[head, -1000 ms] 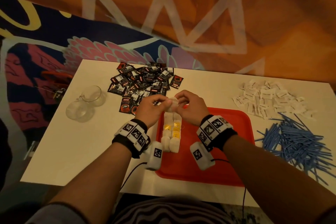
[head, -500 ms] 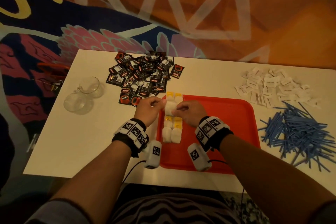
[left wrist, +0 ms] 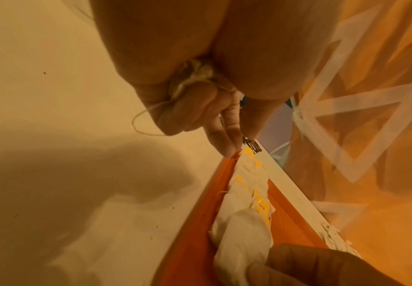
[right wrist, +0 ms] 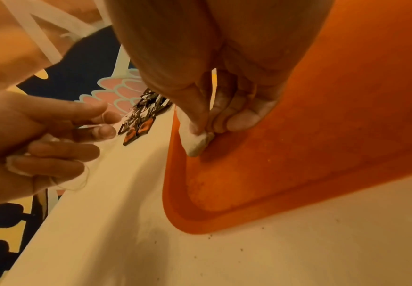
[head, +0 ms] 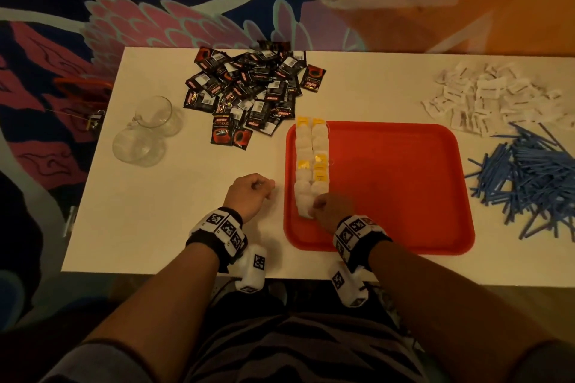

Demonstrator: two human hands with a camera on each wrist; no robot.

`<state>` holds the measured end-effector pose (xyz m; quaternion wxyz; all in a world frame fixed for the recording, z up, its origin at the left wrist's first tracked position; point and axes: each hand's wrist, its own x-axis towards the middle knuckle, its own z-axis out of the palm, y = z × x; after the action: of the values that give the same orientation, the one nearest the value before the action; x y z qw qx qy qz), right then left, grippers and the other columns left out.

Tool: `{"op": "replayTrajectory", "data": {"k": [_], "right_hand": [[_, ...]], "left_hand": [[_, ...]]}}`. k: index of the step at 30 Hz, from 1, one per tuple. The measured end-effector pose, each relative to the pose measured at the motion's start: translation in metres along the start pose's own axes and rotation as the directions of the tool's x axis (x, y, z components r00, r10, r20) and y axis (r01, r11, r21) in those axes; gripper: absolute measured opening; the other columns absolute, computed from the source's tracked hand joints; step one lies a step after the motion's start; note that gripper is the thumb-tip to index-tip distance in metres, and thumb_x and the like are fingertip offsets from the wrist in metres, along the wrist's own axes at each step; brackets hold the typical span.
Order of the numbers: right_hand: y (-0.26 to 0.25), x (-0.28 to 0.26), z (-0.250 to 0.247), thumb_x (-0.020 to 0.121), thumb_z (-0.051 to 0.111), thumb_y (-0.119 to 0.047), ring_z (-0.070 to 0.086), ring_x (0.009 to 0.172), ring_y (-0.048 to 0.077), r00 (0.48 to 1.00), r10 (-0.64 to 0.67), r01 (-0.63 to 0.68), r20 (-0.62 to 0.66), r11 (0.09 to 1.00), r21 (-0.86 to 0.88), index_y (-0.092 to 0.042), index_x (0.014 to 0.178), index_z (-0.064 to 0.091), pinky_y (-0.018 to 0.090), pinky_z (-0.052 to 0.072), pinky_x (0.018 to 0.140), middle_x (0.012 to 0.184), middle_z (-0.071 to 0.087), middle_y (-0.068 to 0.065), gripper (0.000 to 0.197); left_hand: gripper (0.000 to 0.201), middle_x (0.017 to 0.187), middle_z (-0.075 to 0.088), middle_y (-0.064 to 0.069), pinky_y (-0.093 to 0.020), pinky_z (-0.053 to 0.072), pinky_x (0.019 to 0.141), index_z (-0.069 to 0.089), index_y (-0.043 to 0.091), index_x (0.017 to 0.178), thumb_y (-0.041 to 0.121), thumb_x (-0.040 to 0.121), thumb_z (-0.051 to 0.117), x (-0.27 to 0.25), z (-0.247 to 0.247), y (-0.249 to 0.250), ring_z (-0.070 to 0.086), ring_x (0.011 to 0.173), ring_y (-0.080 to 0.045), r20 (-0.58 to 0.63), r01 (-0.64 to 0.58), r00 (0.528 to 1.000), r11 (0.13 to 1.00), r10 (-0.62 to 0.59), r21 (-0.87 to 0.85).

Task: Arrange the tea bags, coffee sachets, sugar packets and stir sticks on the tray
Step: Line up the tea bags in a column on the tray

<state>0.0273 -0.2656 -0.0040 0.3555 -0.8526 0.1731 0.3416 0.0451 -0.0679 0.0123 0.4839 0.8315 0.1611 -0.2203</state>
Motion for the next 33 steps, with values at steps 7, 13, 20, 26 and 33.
{"op": "replayTrajectory", "data": {"k": [7, 13, 20, 26, 33], "right_hand": [[0.003, -0.001, 0.011, 0.091, 0.066, -0.013, 0.057, 0.107, 0.020, 0.998, 0.010, -0.011, -0.055, 0.999, -0.033, -0.007, 0.106, 0.069, 0.021, 0.042, 0.082, 0.110, 0.060, 0.004, 0.017], [0.006, 0.006, 0.018, 0.085, 0.070, -0.011, 0.052, 0.076, 0.012, 0.987, 0.042, -0.033, -0.155, 0.998, 0.059, -0.018, 0.086, 0.058, 0.022, 0.047, 0.062, 0.092, 0.059, 0.000, 0.014], [0.007, 0.005, 0.008, 0.085, 0.071, -0.015, 0.047, 0.069, 0.005, 0.989, 0.055, -0.051, -0.135, 0.998, 0.030, -0.015, 0.094, 0.059, 0.017, 0.038, 0.051, 0.089, 0.055, -0.004, 0.015], [-0.006, -0.004, -0.022, 0.088, 0.068, -0.020, 0.050, 0.070, 0.002, 0.992, -0.088, 0.088, -0.095, 0.996, -0.004, -0.018, 0.098, 0.059, 0.014, 0.035, 0.049, 0.088, 0.057, -0.008, 0.014], [-0.044, -0.031, -0.056, 0.076, 0.081, -0.017, 0.058, 0.073, 0.005, 0.885, -0.453, 0.465, -0.112, 0.875, 0.133, -0.020, 0.088, 0.065, 0.019, 0.049, 0.064, 0.080, 0.063, -0.009, 0.021]], "left_hand": [[0.019, 0.078, 0.070, 0.003, -0.026, 0.036, 0.054, 0.068, 0.018, 0.084, 0.030, 0.097, 0.061, -0.003, -0.006, -0.011, 0.056, 0.068, -0.010, 0.005, 0.021, 1.000, 1.000, -0.021, -0.012], [0.018, 0.080, 0.070, 0.001, -0.026, 0.036, 0.054, 0.070, 0.014, 0.090, 0.029, 0.097, 0.061, -0.004, -0.008, -0.016, 0.056, 0.069, -0.011, 0.009, 0.049, 0.999, 0.999, -0.049, -0.017], [0.037, 0.082, 0.068, 0.001, -0.024, 0.034, 0.049, 0.070, 0.011, 0.093, 0.038, 0.103, 0.048, -0.006, -0.006, -0.004, 0.047, 0.055, -0.009, 0.010, 0.078, 0.997, 0.994, -0.078, -0.074], [0.057, 0.078, 0.068, -0.005, -0.021, 0.030, 0.039, 0.067, 0.009, 0.090, 0.048, 0.107, 0.029, -0.003, 0.002, 0.023, 0.037, 0.039, -0.012, 0.069, 0.212, 0.977, 0.893, -0.201, -0.398], [0.070, 0.077, 0.067, -0.011, -0.025, 0.046, 0.046, 0.066, 0.007, 0.091, 0.063, 0.100, 0.025, 0.002, 0.012, 0.063, 0.055, 0.051, -0.020, 0.198, 0.311, 0.950, 0.752, -0.240, -0.581]]}}
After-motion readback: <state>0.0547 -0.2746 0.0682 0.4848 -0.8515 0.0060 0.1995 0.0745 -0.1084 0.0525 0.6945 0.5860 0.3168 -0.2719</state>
